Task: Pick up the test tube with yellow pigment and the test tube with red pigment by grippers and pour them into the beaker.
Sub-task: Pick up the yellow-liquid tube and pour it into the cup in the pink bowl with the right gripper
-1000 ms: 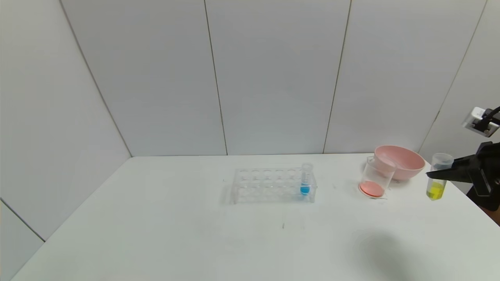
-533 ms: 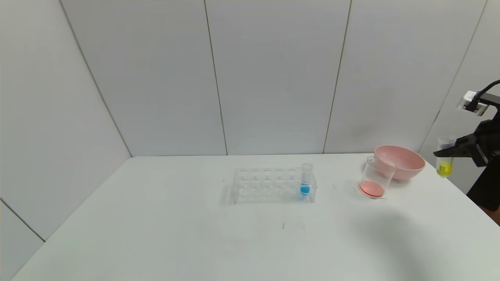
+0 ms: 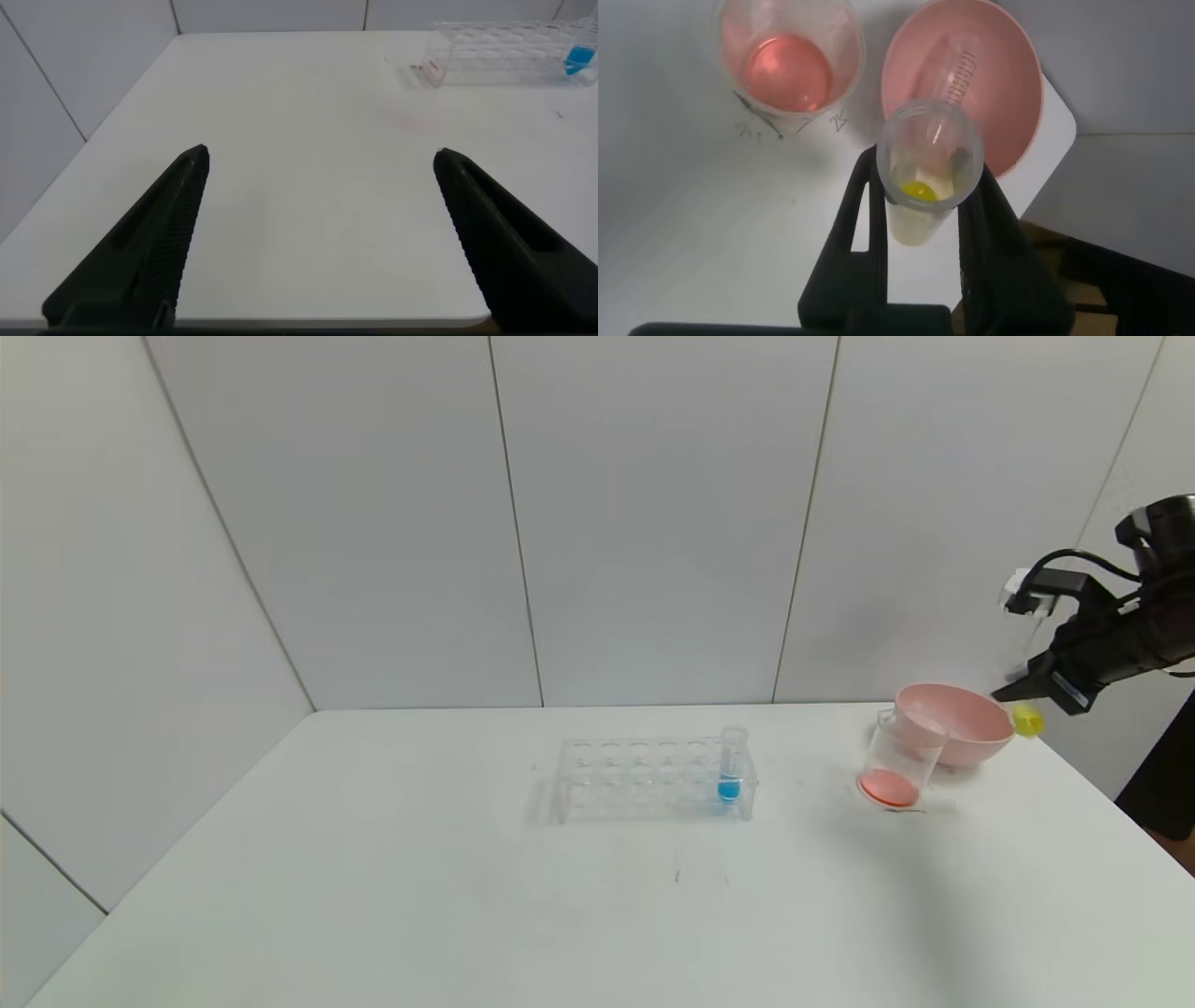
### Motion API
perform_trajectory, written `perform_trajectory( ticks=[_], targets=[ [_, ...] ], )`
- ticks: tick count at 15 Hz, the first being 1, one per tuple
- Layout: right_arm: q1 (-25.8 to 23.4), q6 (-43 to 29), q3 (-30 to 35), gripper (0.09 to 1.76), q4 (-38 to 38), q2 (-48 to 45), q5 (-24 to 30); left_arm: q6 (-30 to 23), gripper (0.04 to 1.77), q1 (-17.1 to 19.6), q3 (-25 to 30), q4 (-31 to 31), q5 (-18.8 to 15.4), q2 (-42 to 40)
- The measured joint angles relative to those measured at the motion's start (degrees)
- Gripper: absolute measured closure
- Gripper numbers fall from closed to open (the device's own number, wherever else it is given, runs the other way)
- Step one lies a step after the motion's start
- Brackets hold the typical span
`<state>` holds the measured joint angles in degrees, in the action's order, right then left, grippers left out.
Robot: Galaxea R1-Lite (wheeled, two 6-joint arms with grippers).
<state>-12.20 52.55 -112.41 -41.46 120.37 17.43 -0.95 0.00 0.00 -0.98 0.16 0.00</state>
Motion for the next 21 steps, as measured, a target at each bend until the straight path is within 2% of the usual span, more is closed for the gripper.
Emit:
perform_trajectory(
  ticks=[4, 10, 21],
  targets=[
    [3.23, 4.75, -2.06, 1.35, 0.24, 2.78, -4.71, 0.02, 0.09, 0.0, 0.0, 0.0, 0.0, 0.0],
    [4.92, 11.58, -2.19, 1.35, 0.35, 2.91, -10.62, 0.0, 0.09, 0.0, 0.0, -0.02, 0.0, 0.0],
    [8.27, 16.71, -2.19, 1.35, 0.9, 2.76, -18.85, 0.0, 0.09, 0.0, 0.0, -0.02, 0.0, 0.0]
  ],
)
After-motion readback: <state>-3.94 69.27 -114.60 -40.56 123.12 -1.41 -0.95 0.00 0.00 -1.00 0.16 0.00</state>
